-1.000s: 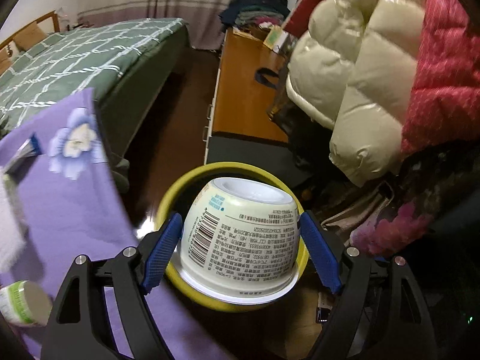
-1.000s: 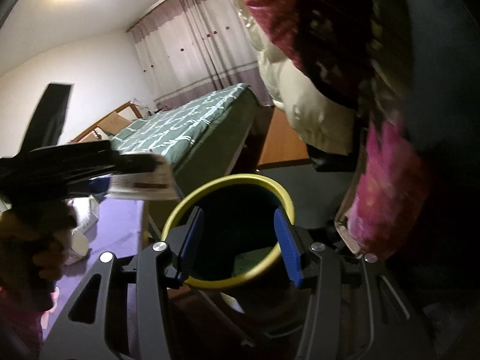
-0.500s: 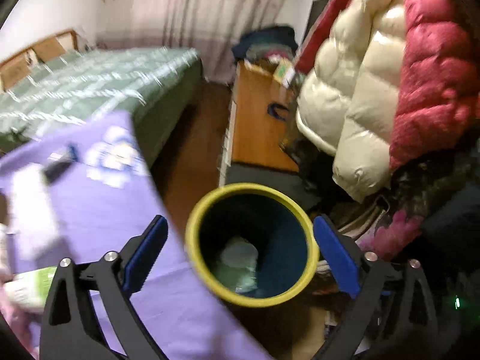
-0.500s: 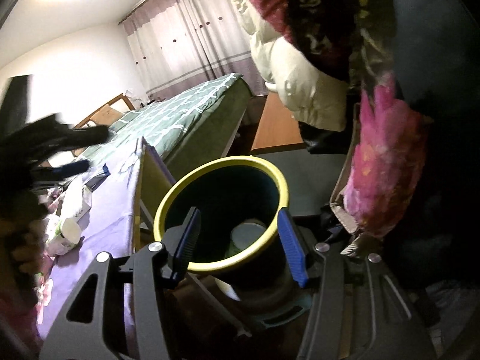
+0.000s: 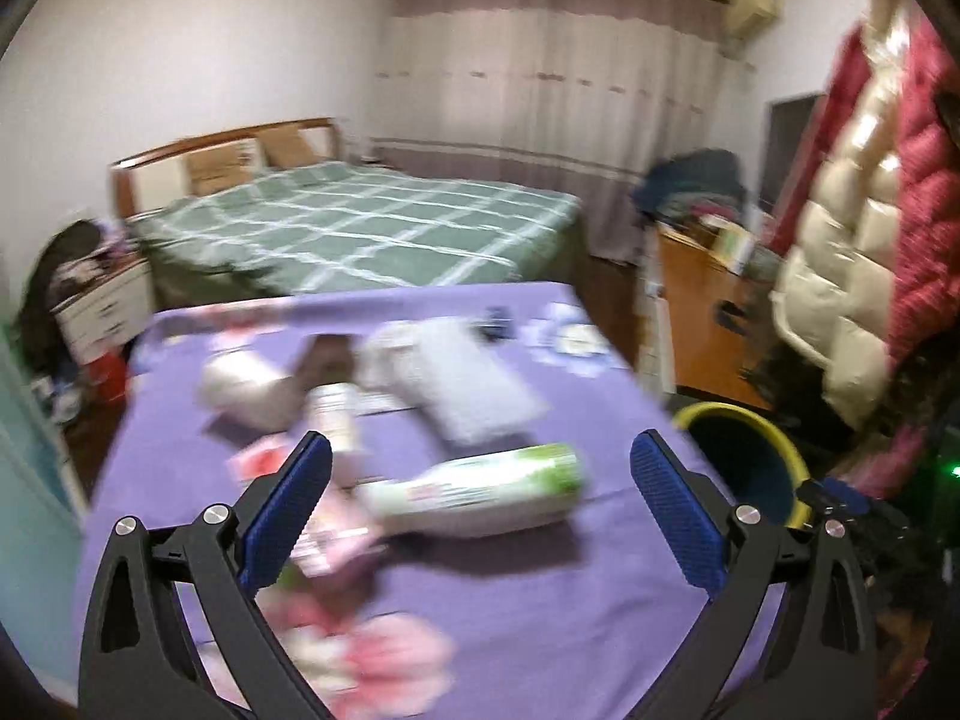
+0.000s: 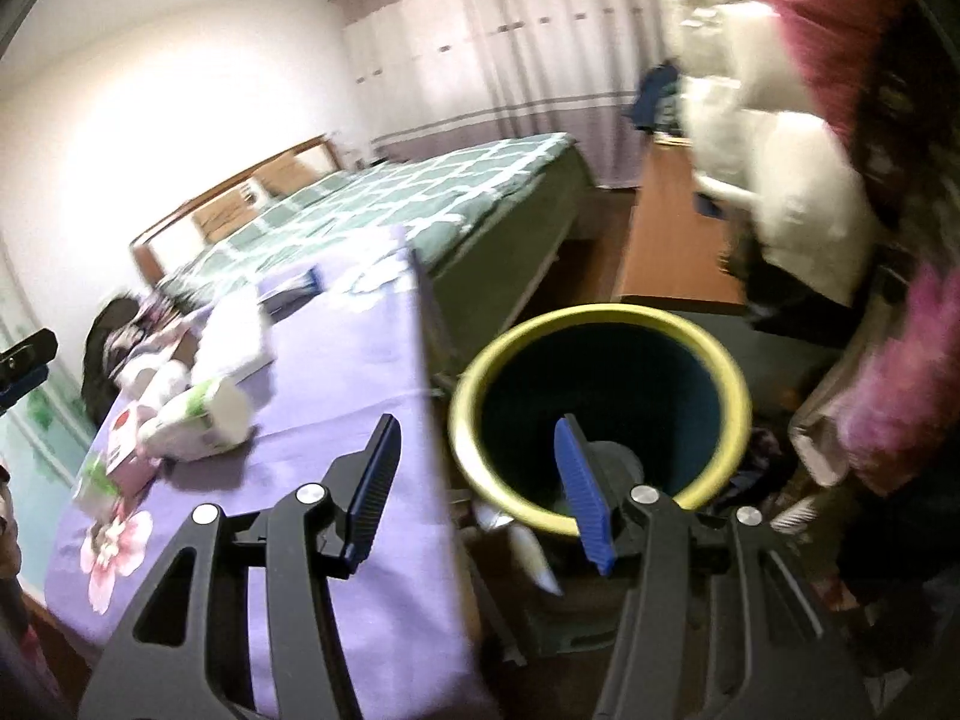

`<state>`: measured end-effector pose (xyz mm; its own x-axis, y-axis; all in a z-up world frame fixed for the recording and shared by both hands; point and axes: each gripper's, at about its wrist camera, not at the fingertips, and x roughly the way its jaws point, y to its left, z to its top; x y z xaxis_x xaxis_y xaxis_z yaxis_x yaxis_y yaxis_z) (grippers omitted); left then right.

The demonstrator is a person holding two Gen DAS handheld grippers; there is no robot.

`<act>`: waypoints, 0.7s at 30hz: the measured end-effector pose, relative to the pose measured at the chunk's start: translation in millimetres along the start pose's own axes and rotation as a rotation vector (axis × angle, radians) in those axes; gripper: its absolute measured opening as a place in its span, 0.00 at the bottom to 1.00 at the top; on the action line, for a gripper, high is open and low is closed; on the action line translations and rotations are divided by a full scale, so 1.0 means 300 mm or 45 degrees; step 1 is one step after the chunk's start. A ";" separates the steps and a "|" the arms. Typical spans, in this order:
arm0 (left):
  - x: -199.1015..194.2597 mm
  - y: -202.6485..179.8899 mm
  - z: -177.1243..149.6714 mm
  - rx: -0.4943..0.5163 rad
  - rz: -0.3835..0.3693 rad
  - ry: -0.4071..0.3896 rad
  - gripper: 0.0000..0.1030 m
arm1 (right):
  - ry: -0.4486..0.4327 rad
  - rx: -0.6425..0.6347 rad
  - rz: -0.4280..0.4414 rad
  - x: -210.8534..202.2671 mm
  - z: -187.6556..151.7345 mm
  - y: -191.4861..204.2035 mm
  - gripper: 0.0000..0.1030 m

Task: Collect trash
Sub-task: 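Grasp the white foam net sleeve with the right gripper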

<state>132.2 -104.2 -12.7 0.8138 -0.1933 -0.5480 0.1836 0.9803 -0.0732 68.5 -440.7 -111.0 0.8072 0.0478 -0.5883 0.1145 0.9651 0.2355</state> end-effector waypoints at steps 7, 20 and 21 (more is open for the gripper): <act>-0.106 0.325 -0.090 -0.137 0.191 -0.023 0.95 | 0.062 -0.148 0.116 0.080 -0.003 0.252 0.50; -0.168 0.511 -0.156 -0.214 0.277 -0.038 0.95 | 0.136 -0.347 0.316 0.248 0.126 0.603 0.50; -0.149 0.503 -0.152 -0.211 0.269 -0.030 0.95 | 0.154 -0.368 0.323 0.272 0.148 0.621 0.50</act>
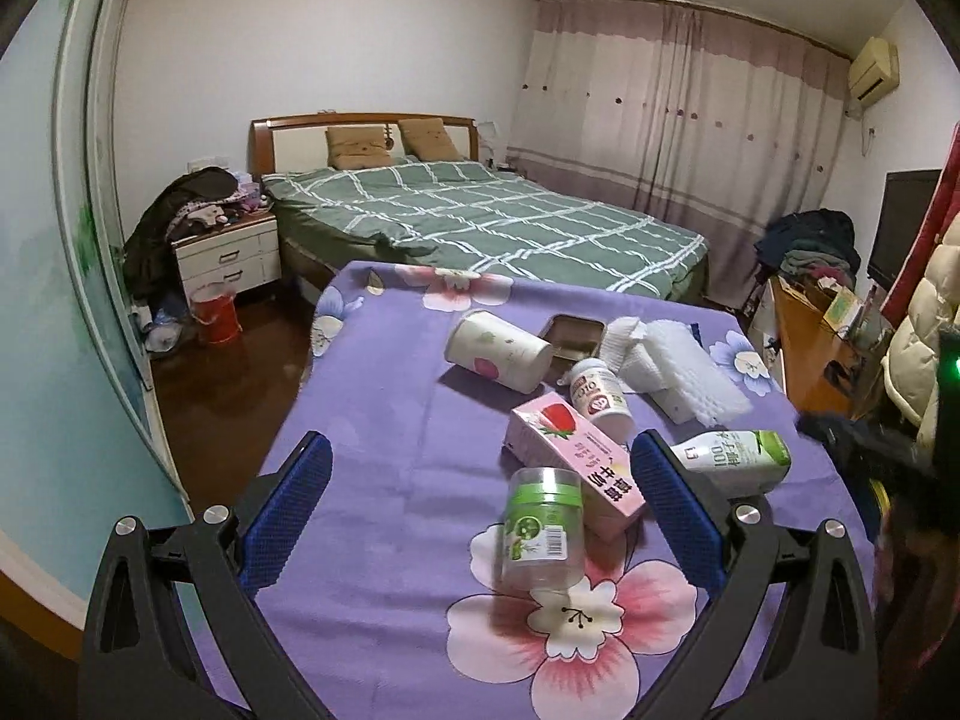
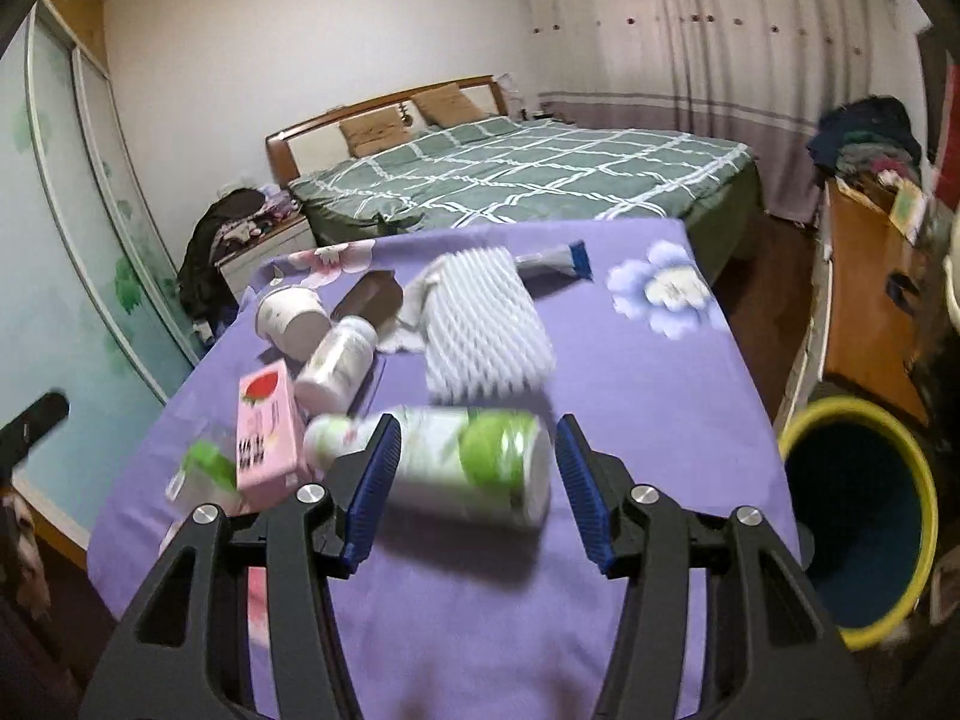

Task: Collect trash
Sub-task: 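Grasp the white foam net sleeve with the right gripper, then carry the foam sleeve over the yellow bin and open the right gripper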

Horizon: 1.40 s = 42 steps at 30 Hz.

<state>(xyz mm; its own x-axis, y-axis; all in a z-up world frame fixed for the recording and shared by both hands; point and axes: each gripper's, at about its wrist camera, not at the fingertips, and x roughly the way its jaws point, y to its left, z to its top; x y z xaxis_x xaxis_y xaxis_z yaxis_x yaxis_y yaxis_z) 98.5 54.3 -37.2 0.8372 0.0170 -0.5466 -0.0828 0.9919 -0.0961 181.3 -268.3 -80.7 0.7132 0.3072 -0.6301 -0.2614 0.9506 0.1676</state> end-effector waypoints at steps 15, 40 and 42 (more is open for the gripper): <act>0.196 -0.075 0.026 0.021 -0.021 0.084 0.95 | 0.265 -0.036 -0.045 0.395 0.158 -0.055 0.56; 0.350 -0.054 0.031 -0.006 -0.001 0.156 0.95 | 0.218 -0.027 0.004 0.358 0.150 -0.039 0.13; 0.349 -0.054 0.029 -0.004 -0.002 0.153 0.95 | 0.192 -0.016 0.013 0.330 0.153 -0.042 0.13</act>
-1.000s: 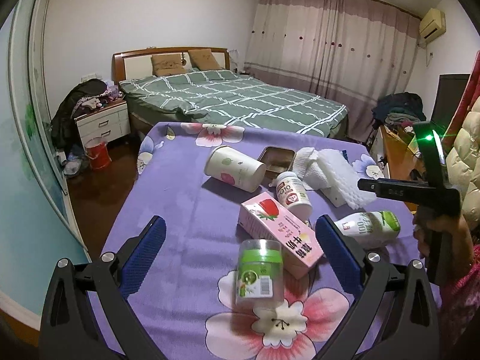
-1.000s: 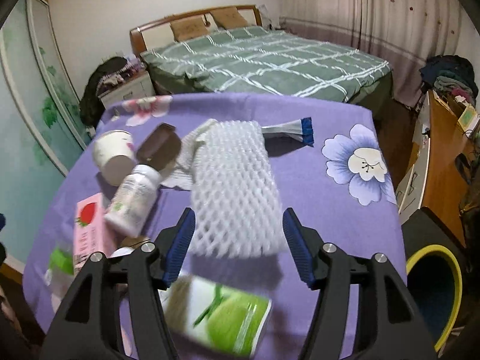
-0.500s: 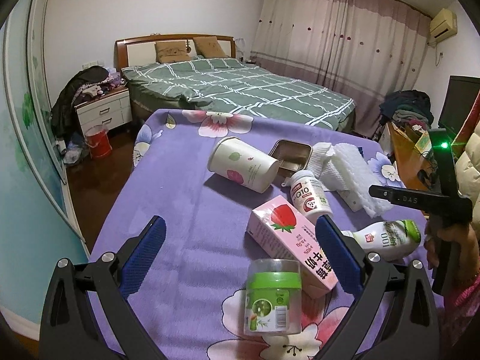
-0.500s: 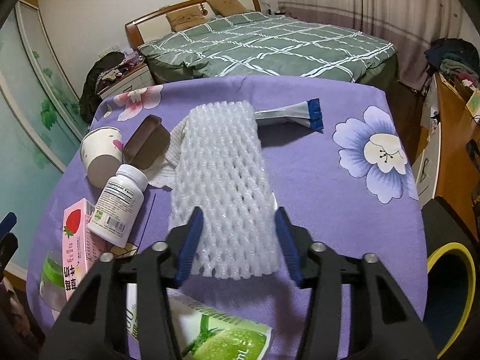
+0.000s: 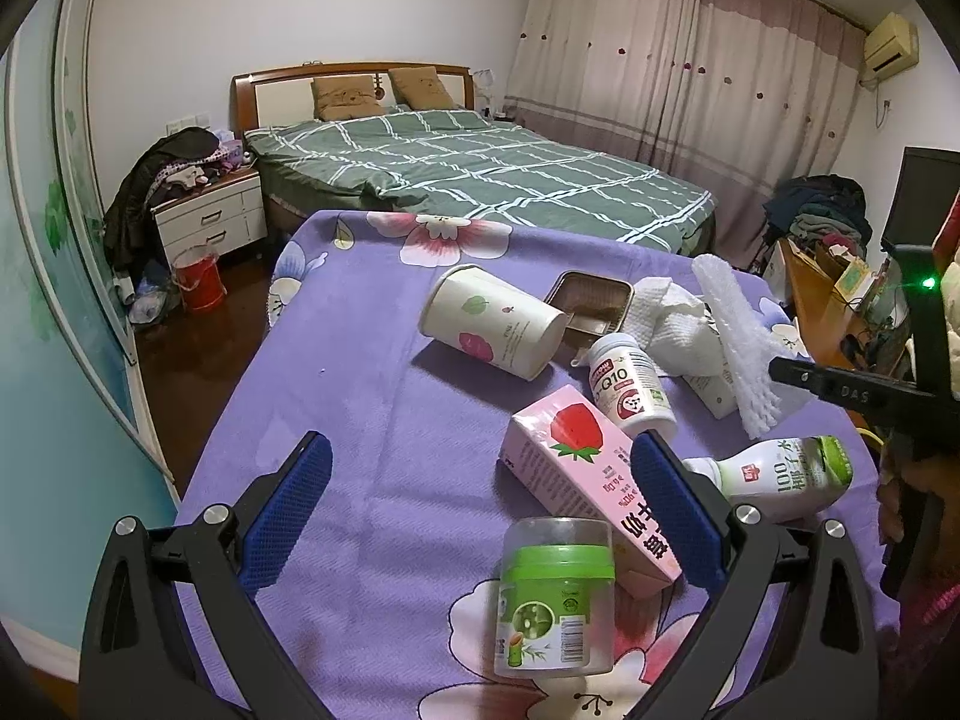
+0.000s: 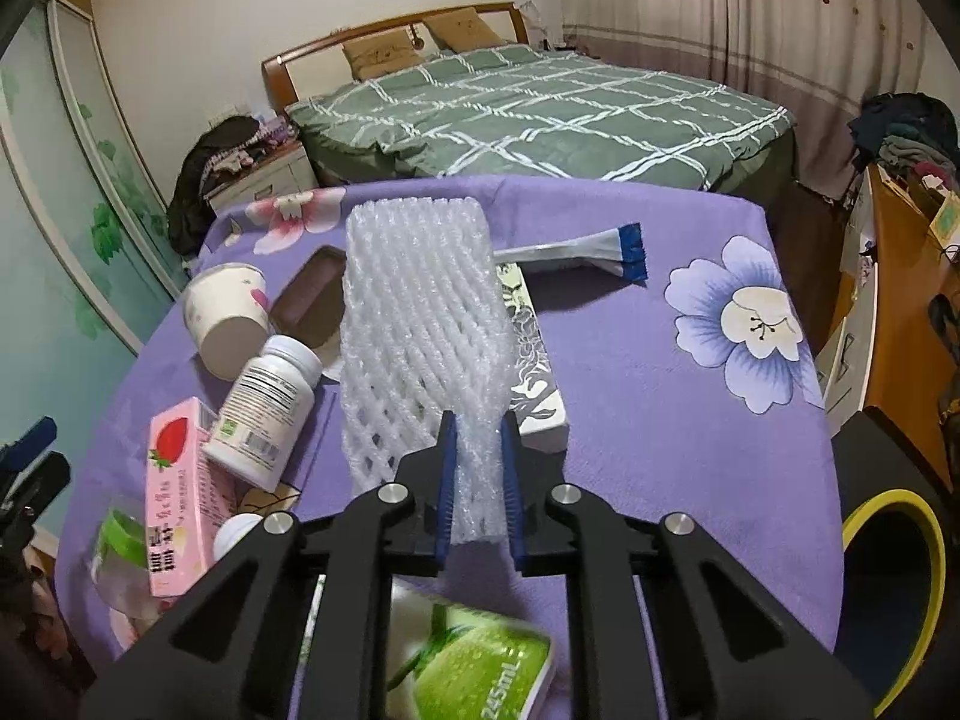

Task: Collect trash
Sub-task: 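Carry the foam sleeve over the yellow bin and open the right gripper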

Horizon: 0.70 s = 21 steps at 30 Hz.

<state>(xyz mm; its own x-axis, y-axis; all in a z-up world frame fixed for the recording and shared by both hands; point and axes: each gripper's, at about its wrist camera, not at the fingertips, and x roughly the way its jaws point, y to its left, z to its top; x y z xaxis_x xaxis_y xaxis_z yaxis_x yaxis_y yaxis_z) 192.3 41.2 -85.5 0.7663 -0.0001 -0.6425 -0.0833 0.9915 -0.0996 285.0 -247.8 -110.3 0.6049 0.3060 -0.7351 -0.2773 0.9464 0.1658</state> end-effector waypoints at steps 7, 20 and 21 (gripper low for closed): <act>-0.004 0.003 -0.006 0.003 0.000 -0.003 0.95 | -0.097 0.034 0.032 -0.112 -0.009 -0.015 0.13; -0.019 -0.025 -0.021 0.018 -0.014 0.000 0.95 | -0.286 0.211 -0.070 -0.359 -0.144 -0.194 0.13; -0.020 -0.027 -0.023 0.019 -0.015 0.001 0.95 | -0.300 0.249 -0.092 -0.382 -0.169 -0.231 0.13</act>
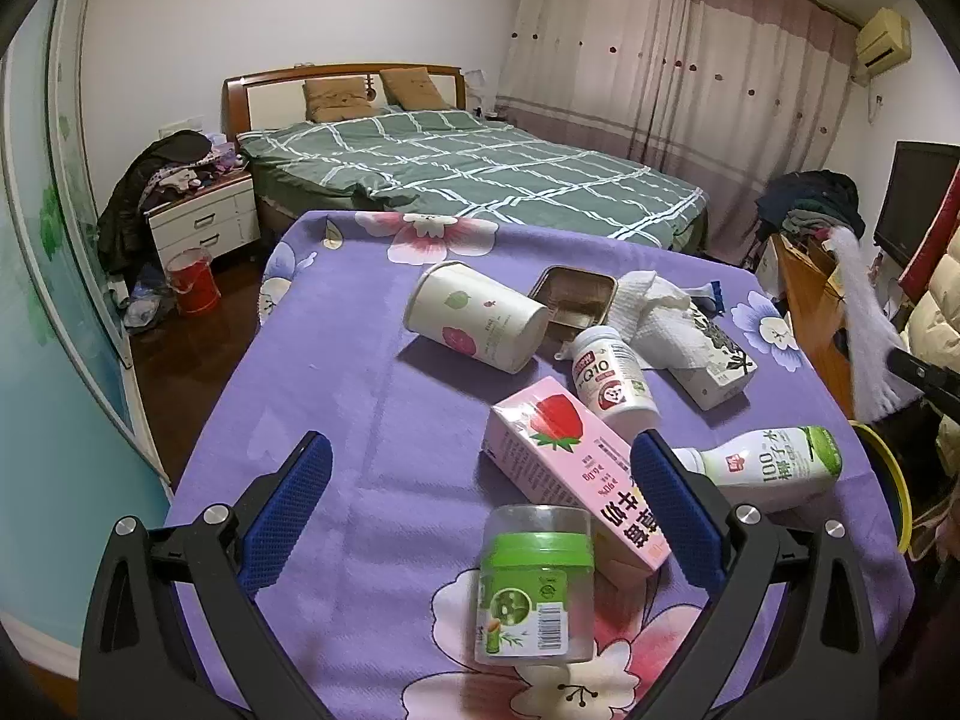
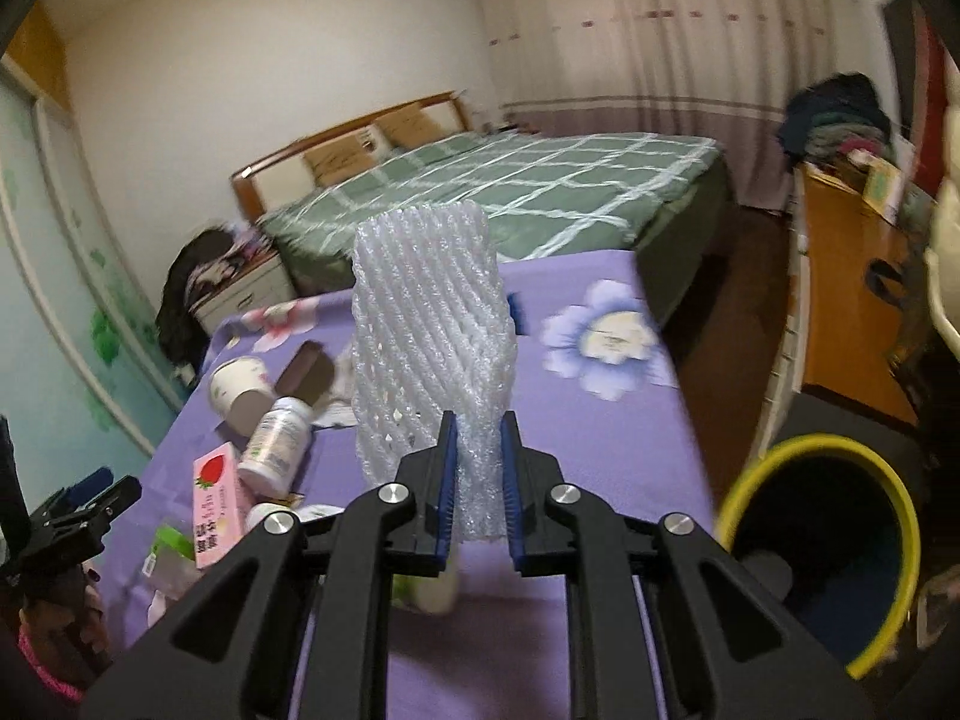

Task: Collect trash
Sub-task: 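Carry the foam sleeve over the yellow bin and open the right gripper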

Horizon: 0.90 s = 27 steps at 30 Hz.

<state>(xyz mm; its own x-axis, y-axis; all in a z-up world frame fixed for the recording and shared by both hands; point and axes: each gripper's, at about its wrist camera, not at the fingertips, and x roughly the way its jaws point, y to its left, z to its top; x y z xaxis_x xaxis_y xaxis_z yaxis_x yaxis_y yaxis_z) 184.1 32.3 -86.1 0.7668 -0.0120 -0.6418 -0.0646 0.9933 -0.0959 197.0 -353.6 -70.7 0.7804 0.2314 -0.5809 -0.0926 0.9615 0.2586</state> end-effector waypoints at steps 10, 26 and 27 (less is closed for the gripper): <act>-0.010 -0.035 -0.040 0.028 -0.008 0.029 0.95 | -0.069 0.216 -0.288 -0.162 -0.135 -0.296 0.13; -0.005 -0.041 -0.099 0.043 0.027 0.085 0.95 | 0.029 0.424 -0.551 -0.108 -0.276 -0.571 0.29; -0.001 -0.042 -0.102 0.045 0.026 0.090 0.95 | 0.026 0.422 -0.551 -0.108 -0.276 -0.567 0.29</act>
<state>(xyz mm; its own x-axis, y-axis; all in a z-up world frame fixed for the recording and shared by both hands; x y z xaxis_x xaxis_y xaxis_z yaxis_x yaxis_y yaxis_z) 165.2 16.4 -107.9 0.7185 0.0015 -0.6955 -0.0561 0.9969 -0.0558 136.3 -512.6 -159.7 0.6913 -0.1688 -0.7025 0.4367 0.8722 0.2202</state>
